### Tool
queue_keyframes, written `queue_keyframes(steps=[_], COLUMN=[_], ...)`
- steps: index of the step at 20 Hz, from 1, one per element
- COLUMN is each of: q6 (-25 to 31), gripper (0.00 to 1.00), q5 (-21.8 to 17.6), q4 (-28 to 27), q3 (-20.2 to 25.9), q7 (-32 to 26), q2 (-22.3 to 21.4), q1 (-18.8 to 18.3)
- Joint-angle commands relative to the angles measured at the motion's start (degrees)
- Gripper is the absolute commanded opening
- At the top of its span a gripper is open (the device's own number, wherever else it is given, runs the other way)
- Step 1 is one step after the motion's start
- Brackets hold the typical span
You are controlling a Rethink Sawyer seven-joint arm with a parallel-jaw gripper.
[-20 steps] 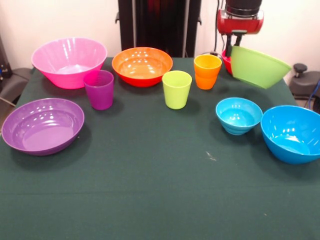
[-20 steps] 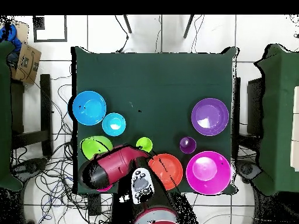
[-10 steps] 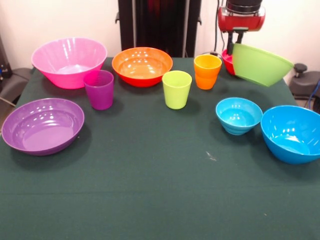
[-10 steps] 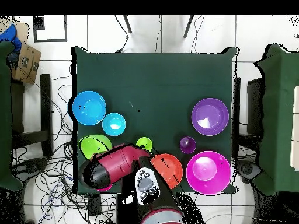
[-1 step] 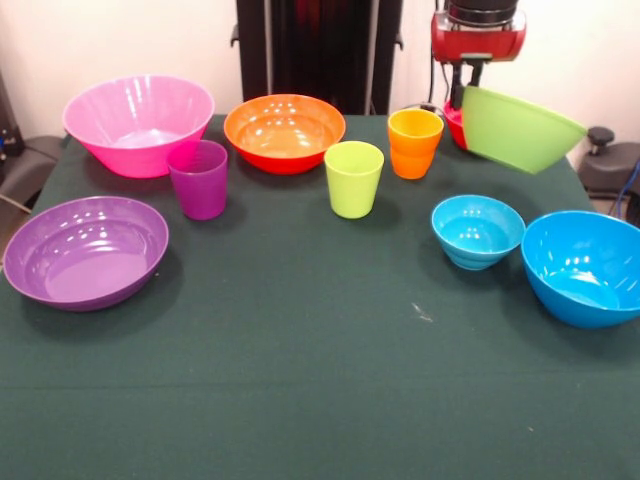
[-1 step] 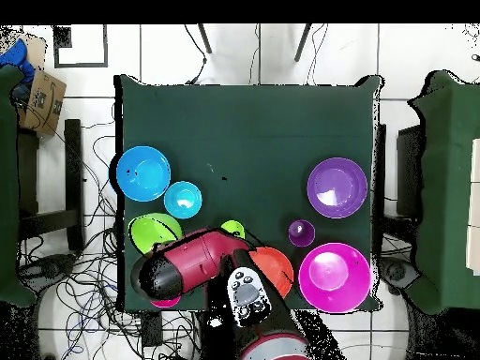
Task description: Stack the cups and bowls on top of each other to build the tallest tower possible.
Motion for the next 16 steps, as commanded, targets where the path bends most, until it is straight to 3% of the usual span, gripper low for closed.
queue_keyframes(steps=[1,16], q6=[8.00,14.26], gripper=[0.00,0.00], q5=[1.53,-0.08], q4=[-0.95,-7.02], q3=[5.63,8.87], q7=[-5.94,-9.31], q2=[1.28,2.52], q1=[-3.32,-8.03])
